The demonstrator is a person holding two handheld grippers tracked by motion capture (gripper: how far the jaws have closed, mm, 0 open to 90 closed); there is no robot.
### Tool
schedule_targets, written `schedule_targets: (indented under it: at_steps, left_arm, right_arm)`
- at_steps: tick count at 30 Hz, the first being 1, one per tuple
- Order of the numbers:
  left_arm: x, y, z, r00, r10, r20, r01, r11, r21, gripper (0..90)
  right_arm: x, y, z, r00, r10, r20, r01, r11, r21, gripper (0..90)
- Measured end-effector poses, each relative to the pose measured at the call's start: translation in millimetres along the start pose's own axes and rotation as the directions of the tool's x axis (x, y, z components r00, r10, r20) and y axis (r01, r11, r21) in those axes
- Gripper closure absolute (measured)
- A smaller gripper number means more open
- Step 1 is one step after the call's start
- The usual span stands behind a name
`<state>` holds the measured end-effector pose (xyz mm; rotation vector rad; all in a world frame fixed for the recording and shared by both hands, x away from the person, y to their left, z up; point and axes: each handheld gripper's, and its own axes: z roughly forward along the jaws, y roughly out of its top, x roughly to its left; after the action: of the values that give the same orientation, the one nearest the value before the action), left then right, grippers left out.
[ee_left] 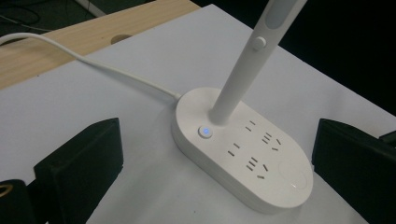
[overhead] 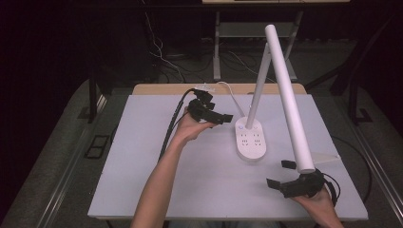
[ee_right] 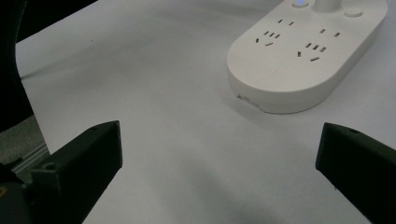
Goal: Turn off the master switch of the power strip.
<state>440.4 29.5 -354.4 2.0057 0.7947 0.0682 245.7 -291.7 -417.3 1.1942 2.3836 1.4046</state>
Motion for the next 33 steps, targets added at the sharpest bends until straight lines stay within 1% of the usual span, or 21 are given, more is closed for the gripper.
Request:
schedule_targets:
  at_steps: [6,10,11,13,14,20,24,26,27,29,31,33]
  left_arm:
    - [3.4,-2.8,12.4,0.9988,-0.048,-0.004,0.048,0.9986,-0.022,1.4]
    - [6.3,-5.2,19.6,0.9983,-0.058,-0.004,0.058,0.9982,-0.016,1.6]
    - [6.5,-5.7,21.5,0.9977,-0.067,-0.005,0.067,0.9975,-0.022,1.6]
    - [7.6,-6.3,23.8,0.9975,-0.071,-0.008,0.071,0.9972,-0.022,1.7]
    - [7.1,-6.8,25.9,0.9961,-0.087,-0.011,0.087,0.9955,-0.037,2.1]
    - [7.4,-8.2,33.1,0.9949,-0.099,-0.015,0.099,0.9941,-0.045,4.4]
    - [6.8,-9.4,38.5,0.9941,-0.108,-0.012,0.107,0.9928,-0.054,7.8]
    - [6.4,-9.9,41.4,0.9936,-0.112,-0.009,0.112,0.9923,-0.054,9.2]
    - [6.9,-10.1,42.1,0.9945,-0.104,-0.009,0.103,0.9939,-0.039,10.0]
    - [6.8,-10.8,45.0,0.9943,-0.106,-0.004,0.106,0.9936,-0.040,11.1]
    - [6.2,-11.7,48.0,0.9925,-0.122,0.005,0.122,0.9913,-0.049,13.3]
    - [5.9,-12.5,50.4,0.9915,-0.130,0.007,0.130,0.9904,-0.046,14.1]
  right_arm:
    - [-0.9,0.1,-0.4,1.0000,0.002,0.001,-0.002,1.000,-0.004,0.0]
    - [-1.0,-0.1,-0.7,1.0000,0.002,0.002,-0.002,1.000,-0.003,0.0]
    - [-1.0,-0.1,-0.6,1.0000,0.001,0.002,-0.001,1.000,-0.002,0.0]
    - [-0.8,-0.1,-0.2,1.0000,-0.001,0.002,0.001,1.000,0.000,0.0]
    - [-0.4,0.0,0.2,1.0000,0.000,0.001,0.000,1.000,0.002,0.0]
    - [-1.1,0.0,-0.1,1.0000,-0.002,0.001,0.002,1.000,0.001,0.0]
    - [-1.0,0.1,-0.1,1.0000,0.003,0.001,-0.003,1.000,0.004,0.0]
    - [-0.8,0.0,0.2,1.0000,0.000,0.000,0.000,1.000,0.005,0.0]
    - [-0.7,0.0,0.2,1.0000,0.000,0.000,0.000,1.000,0.005,0.0]
    - [-0.9,0.0,0.1,1.0000,-0.001,-0.001,0.001,1.000,0.005,0.0]
    - [-1.0,0.1,0.1,1.0000,0.000,-0.002,0.000,1.000,0.005,0.0]
    - [-0.9,0.1,0.4,1.0000,-0.001,-0.003,0.001,1.000,0.007,0.0]
